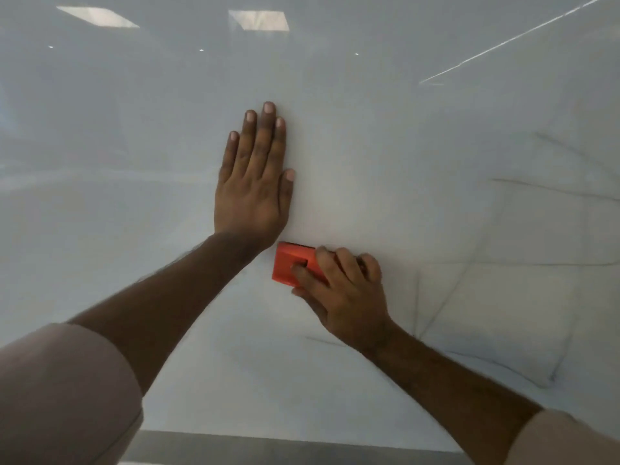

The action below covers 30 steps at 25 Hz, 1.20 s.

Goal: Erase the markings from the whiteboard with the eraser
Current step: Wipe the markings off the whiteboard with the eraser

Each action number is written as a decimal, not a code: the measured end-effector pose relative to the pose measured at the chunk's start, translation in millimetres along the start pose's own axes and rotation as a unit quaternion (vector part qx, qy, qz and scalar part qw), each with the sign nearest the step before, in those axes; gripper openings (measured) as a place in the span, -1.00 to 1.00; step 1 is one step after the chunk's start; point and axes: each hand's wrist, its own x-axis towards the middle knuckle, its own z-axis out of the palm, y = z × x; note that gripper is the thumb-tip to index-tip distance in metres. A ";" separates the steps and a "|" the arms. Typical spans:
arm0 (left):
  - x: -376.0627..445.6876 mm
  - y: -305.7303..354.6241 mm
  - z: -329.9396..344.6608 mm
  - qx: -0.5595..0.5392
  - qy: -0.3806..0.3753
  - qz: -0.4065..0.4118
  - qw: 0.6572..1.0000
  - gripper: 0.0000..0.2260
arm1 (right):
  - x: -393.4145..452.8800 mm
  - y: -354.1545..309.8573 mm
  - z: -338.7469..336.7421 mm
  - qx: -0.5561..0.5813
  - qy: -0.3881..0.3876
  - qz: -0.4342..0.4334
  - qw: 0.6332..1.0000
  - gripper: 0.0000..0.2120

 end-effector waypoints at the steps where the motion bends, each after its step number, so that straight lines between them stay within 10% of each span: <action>1: 0.0 -0.6 1.2 0.003 0.004 -0.001 1.000 -0.48 | -6.4 -11.7 5.7 0.020 -0.013 -0.039 0.999 -0.73; 9: -2.7 -1.4 0.7 0.006 0.008 0.007 1.000 -0.49 | -132.8 5.9 -2.4 0.036 -0.138 -0.240 0.960 -0.78; 24: 49.3 68.0 4.8 -0.052 0.023 -0.020 0.998 -0.39 | 13.8 173.8 -59.1 -0.055 0.079 0.087 0.992 -0.73; 30: 58.9 81.4 13.5 -0.021 0.045 -0.021 0.999 -0.42 | -98.2 135.3 -49.2 0.029 -0.055 -0.129 0.990 -0.77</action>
